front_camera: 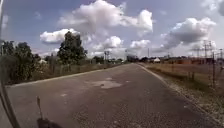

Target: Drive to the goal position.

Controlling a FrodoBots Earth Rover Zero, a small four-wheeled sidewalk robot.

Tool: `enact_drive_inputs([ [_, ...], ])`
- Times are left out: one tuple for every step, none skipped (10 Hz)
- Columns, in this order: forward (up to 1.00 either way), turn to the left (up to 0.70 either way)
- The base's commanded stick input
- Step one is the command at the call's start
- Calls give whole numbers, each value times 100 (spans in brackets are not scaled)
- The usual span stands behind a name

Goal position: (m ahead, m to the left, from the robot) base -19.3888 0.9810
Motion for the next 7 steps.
enact_drive_inputs([
  [4,0],
  [4,0],
  [4,0],
  [4,0],
  [4,0],
  [4,0],
  [4,0],
])
